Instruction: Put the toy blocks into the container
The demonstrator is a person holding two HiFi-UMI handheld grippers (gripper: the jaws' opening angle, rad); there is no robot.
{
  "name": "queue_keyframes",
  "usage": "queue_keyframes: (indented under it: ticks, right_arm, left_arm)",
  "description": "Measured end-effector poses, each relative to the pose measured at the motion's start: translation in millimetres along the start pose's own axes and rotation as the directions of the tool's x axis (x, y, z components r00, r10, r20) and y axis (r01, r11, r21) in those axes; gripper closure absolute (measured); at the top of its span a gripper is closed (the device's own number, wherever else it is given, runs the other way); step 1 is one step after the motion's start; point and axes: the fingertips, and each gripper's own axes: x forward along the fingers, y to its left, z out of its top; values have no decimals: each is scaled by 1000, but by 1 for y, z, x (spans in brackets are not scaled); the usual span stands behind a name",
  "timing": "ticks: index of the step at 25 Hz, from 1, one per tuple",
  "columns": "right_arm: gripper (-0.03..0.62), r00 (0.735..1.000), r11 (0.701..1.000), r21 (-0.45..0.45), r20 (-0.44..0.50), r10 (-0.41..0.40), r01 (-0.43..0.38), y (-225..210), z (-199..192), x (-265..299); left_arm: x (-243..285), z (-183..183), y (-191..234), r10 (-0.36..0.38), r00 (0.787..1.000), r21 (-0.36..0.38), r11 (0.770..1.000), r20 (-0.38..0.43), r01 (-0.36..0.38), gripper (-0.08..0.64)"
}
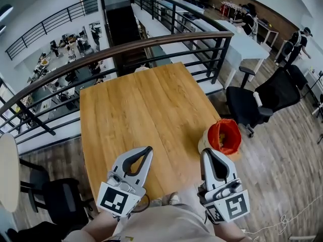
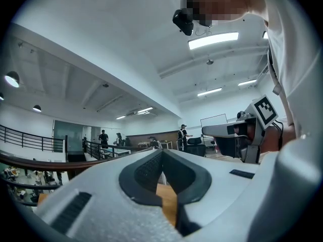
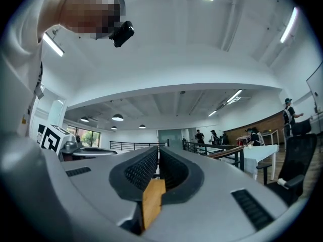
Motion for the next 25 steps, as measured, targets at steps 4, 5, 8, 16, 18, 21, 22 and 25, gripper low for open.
queue_keyframes:
  ticks: [4, 5, 8, 16, 18, 21, 22, 25]
  right_arm:
    - [571, 1000, 997, -73, -24, -13, 11, 1, -3, 1]
    - [571, 1000, 997, -79, -27, -9, 7, 2, -4, 1]
    - [571, 999, 997, -79, -39, 7, -10, 7, -8, 3]
    - [571, 998, 996, -83, -59, 35, -39, 14, -14, 9]
    - [571, 997, 995, -85, -66, 42, -48, 15, -15, 13]
    - [571, 996, 994, -91, -66, 53, -58, 16, -13, 17]
    - [571, 996, 994, -95, -65, 54, -60, 16, -13, 17]
    - [571, 996, 993, -100, -65, 54, -60, 15, -12, 18]
  left_arm:
    - [2, -2, 1, -6, 1000, -8, 1000, 3, 6, 548]
    - [2, -2, 1, -7, 1000, -10, 1000, 3, 7, 548]
    - [3, -4, 1, -12, 1000, -11, 1000, 3, 12, 548]
    - [2, -5, 4, -16, 1000, -9, 1000, -8, 16, 548]
    - [4, -4, 6, -15, 1000, -9, 1000, -8, 15, 548]
    - [6, 0, 9, -11, 1000, 3, 1000, 8, 11, 548]
    - [7, 2, 10, -9, 1000, 8, 1000, 16, 9, 548]
    - [8, 3, 11, -6, 999, 23, 1000, 34, 6, 548]
